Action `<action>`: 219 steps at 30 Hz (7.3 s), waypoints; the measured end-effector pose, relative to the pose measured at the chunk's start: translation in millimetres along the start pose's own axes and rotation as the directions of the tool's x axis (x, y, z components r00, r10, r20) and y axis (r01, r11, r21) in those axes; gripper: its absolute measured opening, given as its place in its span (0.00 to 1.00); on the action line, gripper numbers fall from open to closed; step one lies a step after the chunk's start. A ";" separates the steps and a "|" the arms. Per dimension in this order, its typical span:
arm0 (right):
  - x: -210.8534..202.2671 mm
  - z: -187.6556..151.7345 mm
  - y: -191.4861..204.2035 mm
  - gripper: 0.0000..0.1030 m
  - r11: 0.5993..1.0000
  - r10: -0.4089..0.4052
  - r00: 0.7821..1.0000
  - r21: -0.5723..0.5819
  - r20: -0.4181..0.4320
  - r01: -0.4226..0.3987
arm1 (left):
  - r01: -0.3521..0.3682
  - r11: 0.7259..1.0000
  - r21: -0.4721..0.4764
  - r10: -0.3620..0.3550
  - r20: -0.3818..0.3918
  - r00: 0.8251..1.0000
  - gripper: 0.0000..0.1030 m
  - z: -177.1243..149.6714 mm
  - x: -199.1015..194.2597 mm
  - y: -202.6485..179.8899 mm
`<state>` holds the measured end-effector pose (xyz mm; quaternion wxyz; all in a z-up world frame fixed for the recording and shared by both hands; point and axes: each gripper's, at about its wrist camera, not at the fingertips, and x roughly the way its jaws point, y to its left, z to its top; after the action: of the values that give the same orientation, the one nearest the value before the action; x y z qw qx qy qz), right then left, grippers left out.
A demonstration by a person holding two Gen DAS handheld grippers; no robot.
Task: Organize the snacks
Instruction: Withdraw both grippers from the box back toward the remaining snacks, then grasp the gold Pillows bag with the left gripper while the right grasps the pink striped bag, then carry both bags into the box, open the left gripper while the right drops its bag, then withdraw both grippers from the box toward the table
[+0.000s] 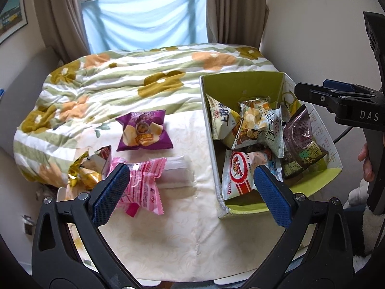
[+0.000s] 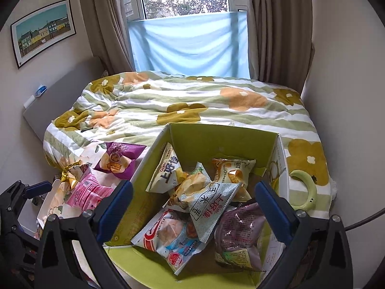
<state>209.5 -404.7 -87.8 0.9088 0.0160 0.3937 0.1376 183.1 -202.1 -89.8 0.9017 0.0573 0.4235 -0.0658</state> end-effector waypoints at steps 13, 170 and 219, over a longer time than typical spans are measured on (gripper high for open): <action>-27.1 -16.8 70.7 0.98 0.999 0.040 0.998 0.016 0.045 -0.040 | -0.065 0.992 -0.112 0.067 0.013 0.998 0.99 -44.1 -35.7 101.4; 9.5 -64.0 -29.5 1.00 0.970 -0.024 0.998 0.240 -0.060 0.037 | 0.123 0.992 -0.018 -0.125 -0.173 0.977 0.99 -11.8 54.9 -42.5; 3.8 -34.0 175.5 1.00 0.995 0.034 0.999 0.092 0.039 -0.038 | 0.044 0.972 -0.229 -0.063 -0.076 0.995 0.99 -59.5 -11.8 227.0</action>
<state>145.8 -237.7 -89.8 0.9117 0.0679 0.3821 0.1352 168.6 31.7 -107.7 0.8818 -0.0549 0.4668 -0.0387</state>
